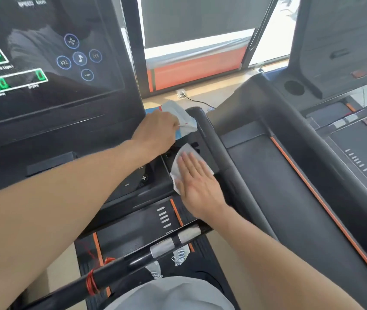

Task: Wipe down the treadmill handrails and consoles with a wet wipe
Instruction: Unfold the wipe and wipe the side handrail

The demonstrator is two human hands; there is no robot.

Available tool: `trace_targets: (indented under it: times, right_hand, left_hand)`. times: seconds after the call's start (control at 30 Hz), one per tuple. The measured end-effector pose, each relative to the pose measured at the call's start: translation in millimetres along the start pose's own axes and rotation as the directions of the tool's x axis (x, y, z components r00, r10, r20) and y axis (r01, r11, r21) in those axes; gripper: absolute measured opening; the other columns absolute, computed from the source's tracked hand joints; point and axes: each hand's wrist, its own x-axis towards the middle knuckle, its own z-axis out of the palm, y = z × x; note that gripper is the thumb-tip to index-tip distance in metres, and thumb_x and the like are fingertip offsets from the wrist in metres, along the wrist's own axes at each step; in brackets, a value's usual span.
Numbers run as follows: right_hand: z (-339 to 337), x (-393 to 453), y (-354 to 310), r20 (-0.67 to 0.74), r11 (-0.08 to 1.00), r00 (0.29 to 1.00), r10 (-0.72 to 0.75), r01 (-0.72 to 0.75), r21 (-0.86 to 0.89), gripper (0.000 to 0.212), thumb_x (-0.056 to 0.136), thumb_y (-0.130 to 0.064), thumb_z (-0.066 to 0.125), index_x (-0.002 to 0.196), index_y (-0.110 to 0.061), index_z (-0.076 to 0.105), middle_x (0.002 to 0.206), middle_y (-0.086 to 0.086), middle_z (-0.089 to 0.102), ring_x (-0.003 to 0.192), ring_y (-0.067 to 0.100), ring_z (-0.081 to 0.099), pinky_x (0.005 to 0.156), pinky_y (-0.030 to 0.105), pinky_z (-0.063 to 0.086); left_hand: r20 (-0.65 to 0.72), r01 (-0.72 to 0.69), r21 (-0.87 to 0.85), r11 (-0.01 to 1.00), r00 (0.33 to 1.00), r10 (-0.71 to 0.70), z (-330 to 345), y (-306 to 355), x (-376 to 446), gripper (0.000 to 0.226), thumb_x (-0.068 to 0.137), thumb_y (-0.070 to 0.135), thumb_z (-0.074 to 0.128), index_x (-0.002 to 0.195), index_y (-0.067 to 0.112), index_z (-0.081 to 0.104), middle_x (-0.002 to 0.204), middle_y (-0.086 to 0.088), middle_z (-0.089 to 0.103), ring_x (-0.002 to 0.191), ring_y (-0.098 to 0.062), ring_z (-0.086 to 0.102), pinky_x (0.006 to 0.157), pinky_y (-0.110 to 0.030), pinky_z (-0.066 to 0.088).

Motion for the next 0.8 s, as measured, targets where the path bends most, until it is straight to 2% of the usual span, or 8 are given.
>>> trace_targets:
  times: [0.13,0.2,0.3,0.37,0.5,0.6,0.7,0.8]
  right_hand:
    - [-16.5,42.4,54.9,0.054,0.981,0.981,0.188,-0.184,-0.067,0.070,0.106,-0.045,0.009,0.161,-0.002,0.013,0.169,0.015,0.008,0.158,0.026,0.001,0.128,0.039,0.002]
    - [-16.6,50.7,40.5,0.063,0.992,0.990,0.126,-0.125,-0.015,0.070,0.107,-0.046,0.010,0.162,-0.003,0.011,0.170,0.015,0.006,0.158,0.027,-0.001,0.128,0.040,0.002]
    - [-2.4,29.4,2.8,0.059,0.995,0.994,-0.087,0.085,0.043,0.063,0.108,-0.042,0.016,0.162,-0.008,0.019,0.169,0.010,0.014,0.158,0.022,0.005,0.128,0.040,0.006]
    - [-8.6,26.8,12.4,0.078,0.997,0.994,-0.072,0.071,0.016,0.064,0.108,-0.043,0.017,0.162,-0.009,0.019,0.170,0.008,0.014,0.158,0.021,0.006,0.128,0.039,0.004]
    - [-18.8,69.6,50.7,0.110,0.990,0.988,0.113,-0.103,-0.092,0.066,0.109,-0.046,0.009,0.163,-0.008,0.004,0.170,0.010,0.000,0.157,0.023,-0.008,0.127,0.039,-0.006]
    - [-15.1,97.0,29.9,0.114,1.000,0.993,-0.018,0.019,-0.008,0.065,0.109,-0.044,0.017,0.163,-0.010,0.008,0.170,0.012,0.009,0.158,0.027,0.000,0.128,0.041,-0.005]
    - [-12.7,87.5,8.9,0.116,0.986,0.979,-0.168,0.166,0.025,0.063,0.106,-0.041,0.020,0.160,-0.009,0.026,0.165,0.012,0.028,0.155,0.029,0.018,0.128,0.043,0.004]
    - [-18.9,43.2,20.7,0.157,0.986,0.975,-0.159,0.164,-0.015,0.065,0.107,-0.044,0.015,0.162,-0.010,0.019,0.169,0.008,0.016,0.158,0.021,0.006,0.128,0.038,-0.002]
  left_hand:
    - [-0.047,0.143,-0.194,0.971,0.987,-0.155,-15.4,-9.4,5.6,0.025,0.101,0.017,0.048,0.100,0.011,0.072,0.102,-0.014,0.070,0.095,-0.036,0.061,0.084,-0.043,0.051]
    - [-0.027,0.145,-0.211,0.967,0.988,-0.154,-17.8,-10.6,2.6,0.023,0.102,0.020,0.049,0.102,0.012,0.070,0.103,-0.013,0.069,0.096,-0.036,0.061,0.085,-0.045,0.051]
    - [0.019,0.081,-0.143,0.986,0.997,-0.079,-14.1,-9.0,-7.7,0.022,0.102,0.017,0.047,0.103,0.007,0.066,0.099,-0.016,0.068,0.090,-0.039,0.062,0.080,-0.050,0.052]
    - [0.032,0.069,-0.117,0.991,0.997,-0.066,-10.9,-9.8,-13.4,0.020,0.103,0.016,0.045,0.101,0.008,0.064,0.095,-0.016,0.067,0.084,-0.039,0.062,0.076,-0.051,0.051]
    - [0.018,0.100,-0.138,0.985,0.995,-0.099,-7.4,-11.5,-17.5,0.019,0.104,0.015,0.044,0.104,0.009,0.061,0.102,-0.015,0.066,0.083,-0.039,0.062,0.076,-0.053,0.052]
    - [-0.001,0.120,-0.150,0.981,0.993,-0.122,-5.7,-7.8,-19.7,0.020,0.105,0.017,0.043,0.108,0.008,0.061,0.110,-0.013,0.066,0.088,-0.038,0.063,0.079,-0.053,0.052]
    - [-0.007,0.107,-0.140,0.984,0.994,-0.109,-5.6,-7.1,-19.9,0.021,0.105,0.018,0.043,0.110,0.008,0.062,0.112,-0.013,0.065,0.089,-0.037,0.064,0.080,-0.053,0.053]
    - [-0.002,0.091,-0.113,0.989,0.996,-0.092,-7.1,-7.3,-17.3,0.021,0.106,0.018,0.043,0.109,0.009,0.061,0.111,-0.013,0.065,0.087,-0.035,0.063,0.077,-0.052,0.053]
